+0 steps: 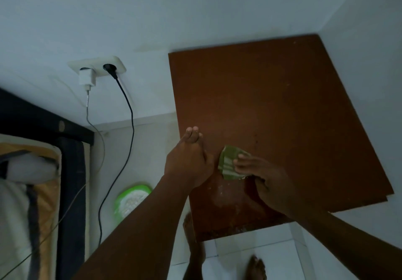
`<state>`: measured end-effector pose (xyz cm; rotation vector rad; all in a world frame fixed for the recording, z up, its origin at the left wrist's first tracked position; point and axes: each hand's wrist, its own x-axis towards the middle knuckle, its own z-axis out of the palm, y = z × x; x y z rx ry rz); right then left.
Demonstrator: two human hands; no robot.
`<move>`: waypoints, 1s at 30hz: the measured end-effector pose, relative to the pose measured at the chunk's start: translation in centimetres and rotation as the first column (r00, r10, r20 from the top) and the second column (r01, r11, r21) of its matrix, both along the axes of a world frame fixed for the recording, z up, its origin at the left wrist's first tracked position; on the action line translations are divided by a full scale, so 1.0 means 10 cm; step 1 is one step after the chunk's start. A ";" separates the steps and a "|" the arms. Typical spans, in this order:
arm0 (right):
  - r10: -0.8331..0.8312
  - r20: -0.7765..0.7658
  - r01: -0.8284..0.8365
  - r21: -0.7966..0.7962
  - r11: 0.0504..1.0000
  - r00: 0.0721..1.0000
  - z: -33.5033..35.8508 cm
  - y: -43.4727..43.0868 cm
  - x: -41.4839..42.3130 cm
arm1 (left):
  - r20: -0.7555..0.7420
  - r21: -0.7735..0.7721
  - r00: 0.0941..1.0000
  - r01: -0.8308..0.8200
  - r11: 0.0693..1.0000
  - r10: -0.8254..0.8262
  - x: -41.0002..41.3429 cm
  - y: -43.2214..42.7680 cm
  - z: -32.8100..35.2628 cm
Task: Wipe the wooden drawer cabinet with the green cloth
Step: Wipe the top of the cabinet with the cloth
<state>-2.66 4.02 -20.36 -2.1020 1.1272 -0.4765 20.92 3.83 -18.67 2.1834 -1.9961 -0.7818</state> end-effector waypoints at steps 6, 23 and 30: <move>-0.474 -0.050 0.472 -0.051 0.880 0.879 0.10 -1.02 -0.43 | 0.000 0.005 1.000 0.005 1.000 -0.005 0.01 0.02 -0.05; -0.096 -0.032 0.094 -0.051 0.994 0.995 0.02 0.44 -0.18 | -0.051 -0.005 0.990 -0.130 0.991 0.130 -0.32 0.58 -0.09; -0.445 -0.115 0.415 -0.216 0.884 0.888 0.22 -1.96 -0.54 | -0.045 -0.009 0.988 -0.147 0.989 0.146 -0.36 0.55 -0.11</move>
